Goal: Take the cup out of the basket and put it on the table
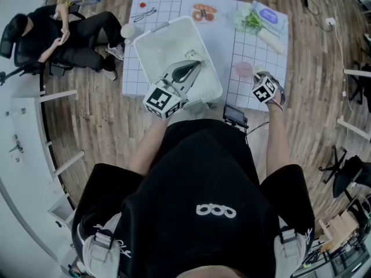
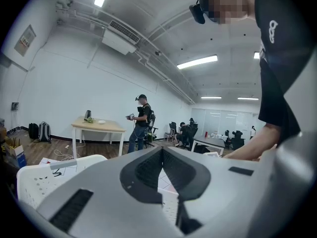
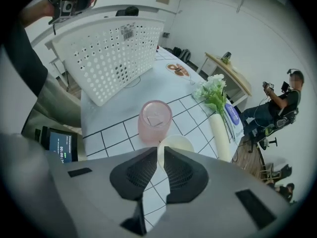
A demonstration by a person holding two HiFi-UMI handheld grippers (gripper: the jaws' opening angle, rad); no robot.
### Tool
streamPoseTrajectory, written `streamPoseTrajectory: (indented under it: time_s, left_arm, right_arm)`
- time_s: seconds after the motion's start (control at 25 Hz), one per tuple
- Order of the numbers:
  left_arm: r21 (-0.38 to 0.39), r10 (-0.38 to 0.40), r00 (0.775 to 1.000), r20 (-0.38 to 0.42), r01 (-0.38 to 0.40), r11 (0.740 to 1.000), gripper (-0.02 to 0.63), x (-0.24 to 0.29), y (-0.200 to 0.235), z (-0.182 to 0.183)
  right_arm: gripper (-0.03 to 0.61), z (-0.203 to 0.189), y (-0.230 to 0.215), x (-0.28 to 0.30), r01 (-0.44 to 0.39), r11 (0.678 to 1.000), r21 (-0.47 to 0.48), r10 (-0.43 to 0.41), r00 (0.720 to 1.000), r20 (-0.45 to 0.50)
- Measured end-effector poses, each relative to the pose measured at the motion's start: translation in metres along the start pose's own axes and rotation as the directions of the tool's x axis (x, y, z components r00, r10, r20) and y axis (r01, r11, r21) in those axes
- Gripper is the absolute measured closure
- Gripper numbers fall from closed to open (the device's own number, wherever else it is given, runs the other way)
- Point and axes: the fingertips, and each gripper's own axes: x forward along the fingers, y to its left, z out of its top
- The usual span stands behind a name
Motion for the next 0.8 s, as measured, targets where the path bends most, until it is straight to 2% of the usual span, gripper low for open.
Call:
streamPoseTrajectory:
  time_s: [0.2, 0.36, 0.44, 0.52, 0.68, 0.8]
  left_arm:
    - [0.006, 0.024, 1.000, 0.011, -0.024, 1.000, 0.607, -0.013, 0.012, 0.004]
    - [0.010, 0.044, 0.999, 0.019, -0.044, 0.999, 0.607, -0.030, 0.023, 0.006]
    - [0.013, 0.055, 0.998, 0.023, -0.055, 0.998, 0.607, -0.039, 0.029, 0.008]
    - [0.014, 0.060, 0.998, 0.032, -0.060, 0.998, 0.607, -0.050, 0.037, 0.009]
    - [0.008, 0.077, 0.996, 0.051, -0.078, 0.997, 0.607, -0.078, 0.055, 0.014]
    - [0.007, 0.072, 0.996, 0.061, -0.073, 0.997, 0.607, -0.098, 0.071, 0.018]
  right_arm:
    - [0.541, 0.020, -0.004, -0.051, 0.081, 0.991, 0.102, -0.091, 0.991, 0.095]
    - [0.543, 0.060, 0.000, -0.105, 0.134, 0.973, 0.190, -0.178, 0.954, 0.241]
    - [0.545, 0.091, 0.006, -0.135, 0.125, 0.962, 0.243, -0.207, 0.915, 0.346]
    - [0.552, 0.127, 0.018, -0.164, 0.095, 0.955, 0.280, -0.218, 0.864, 0.454]
    - [0.555, 0.202, 0.045, -0.212, 0.060, 0.961, 0.269, -0.219, 0.763, 0.609]
    - [0.555, 0.254, 0.063, -0.235, 0.037, 0.968, 0.249, -0.201, 0.706, 0.679]
